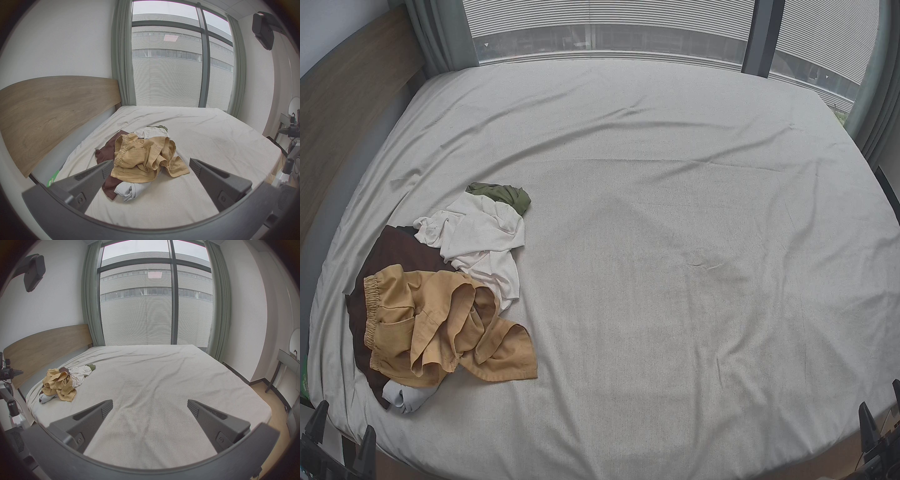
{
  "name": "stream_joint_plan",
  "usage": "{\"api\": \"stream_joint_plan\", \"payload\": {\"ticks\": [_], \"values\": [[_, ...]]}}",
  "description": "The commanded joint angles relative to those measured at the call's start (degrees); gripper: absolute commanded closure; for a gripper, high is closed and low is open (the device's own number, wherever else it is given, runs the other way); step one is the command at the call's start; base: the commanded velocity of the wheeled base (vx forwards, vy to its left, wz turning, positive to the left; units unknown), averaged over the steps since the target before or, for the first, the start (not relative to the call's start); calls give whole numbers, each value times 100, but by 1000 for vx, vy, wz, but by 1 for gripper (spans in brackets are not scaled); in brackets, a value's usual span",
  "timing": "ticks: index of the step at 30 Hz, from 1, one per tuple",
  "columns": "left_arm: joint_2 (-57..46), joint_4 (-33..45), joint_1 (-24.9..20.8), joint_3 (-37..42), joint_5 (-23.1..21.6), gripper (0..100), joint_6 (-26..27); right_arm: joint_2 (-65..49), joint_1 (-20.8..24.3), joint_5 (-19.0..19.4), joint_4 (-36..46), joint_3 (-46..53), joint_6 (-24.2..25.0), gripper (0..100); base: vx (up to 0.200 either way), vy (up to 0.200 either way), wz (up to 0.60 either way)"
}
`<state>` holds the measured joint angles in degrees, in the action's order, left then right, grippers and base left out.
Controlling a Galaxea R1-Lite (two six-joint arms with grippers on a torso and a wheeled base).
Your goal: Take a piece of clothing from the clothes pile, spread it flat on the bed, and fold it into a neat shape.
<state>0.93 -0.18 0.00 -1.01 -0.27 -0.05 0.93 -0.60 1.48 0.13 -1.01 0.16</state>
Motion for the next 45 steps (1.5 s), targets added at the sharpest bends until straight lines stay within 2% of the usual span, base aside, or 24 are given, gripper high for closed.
{"api": "stream_joint_plan", "payload": {"ticks": [1, 22, 25, 26, 28, 30, 35, 36, 37, 39, 45], "values": [[-93, 1, 0, 101, -8, 0, 5, -14, -2, 11, -5, 92, -25, 0, 0, 0, 0], [-93, 1, 0, 101, 0, 0, -13, -40, 7, 46, -13, 101, -77, 0, 0, 0, 0], [-93, 1, 0, 101, 0, 0, -13, 22, -2, 63, -541, -277, -95, 0, 0, 0, 0], [-93, 1, 0, 101, 0, 0, -13, 356, 25, 63, -743, -628, -86, 0, 0, 0, 0], [-93, 1, 0, 101, 0, 0, -13, 681, 33, 72, -769, -804, -77, 0, 0, 0, 0], [-93, 9, 0, 101, 0, 0, -13, 1059, 209, 160, -787, -830, -60, 0, 0, 0, 0], [-93, 9, 0, 101, 0, 0, 5, 1568, 1053, 195, -804, -760, 283, 0, 0, 0, 0], [-93, 9, 0, 101, 0, 0, 5, 1577, 1079, 195, -813, -769, 292, 0, 0, 0, 0], [-93, 9, 0, 101, 0, 0, 5, 1771, 1378, 213, -848, -883, 591, 0, 0, 0, 0], [-93, 9, 0, 101, 0, 0, 5, 2034, 1580, 257, -884, -1085, 854, 0, 0, 0, 0], [-93, 9, 0, 101, 0, 0, 14, 2869, 1712, 336, -1051, -1569, 969, 0, 0, 0, 0]]}}
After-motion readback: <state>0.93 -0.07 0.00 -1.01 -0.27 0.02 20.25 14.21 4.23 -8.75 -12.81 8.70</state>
